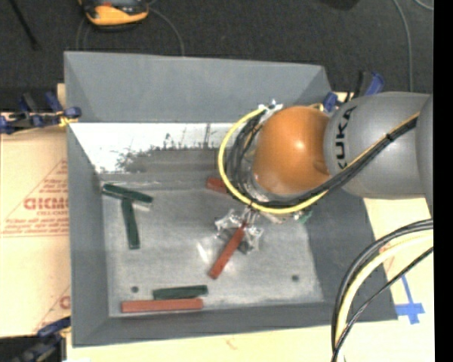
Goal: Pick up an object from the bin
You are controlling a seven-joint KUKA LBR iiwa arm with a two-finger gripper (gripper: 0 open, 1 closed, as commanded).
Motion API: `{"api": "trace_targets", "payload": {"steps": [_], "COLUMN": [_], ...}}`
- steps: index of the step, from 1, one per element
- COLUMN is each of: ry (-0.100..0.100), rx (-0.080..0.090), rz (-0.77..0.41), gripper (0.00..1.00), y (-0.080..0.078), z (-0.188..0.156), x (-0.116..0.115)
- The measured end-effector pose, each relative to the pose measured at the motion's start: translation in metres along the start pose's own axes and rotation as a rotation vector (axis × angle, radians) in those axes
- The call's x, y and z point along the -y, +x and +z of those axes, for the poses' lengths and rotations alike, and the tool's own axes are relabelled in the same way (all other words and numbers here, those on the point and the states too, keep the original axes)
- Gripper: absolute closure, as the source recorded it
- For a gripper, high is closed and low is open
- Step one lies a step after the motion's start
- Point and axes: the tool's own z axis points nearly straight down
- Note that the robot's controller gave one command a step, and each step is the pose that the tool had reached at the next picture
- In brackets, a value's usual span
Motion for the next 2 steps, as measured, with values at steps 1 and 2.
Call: {"api": "trace_targets", "payload": {"steps": [1, 2], "ry": [0.0, 0.0], "rx": [0.0, 0.001], "rz": [0.0, 0.001], "gripper": [1.0, 1.0], "y": [0.0, 0.0002], "z": [0.0, -0.002], "x": [0.0, -0.0001]}}
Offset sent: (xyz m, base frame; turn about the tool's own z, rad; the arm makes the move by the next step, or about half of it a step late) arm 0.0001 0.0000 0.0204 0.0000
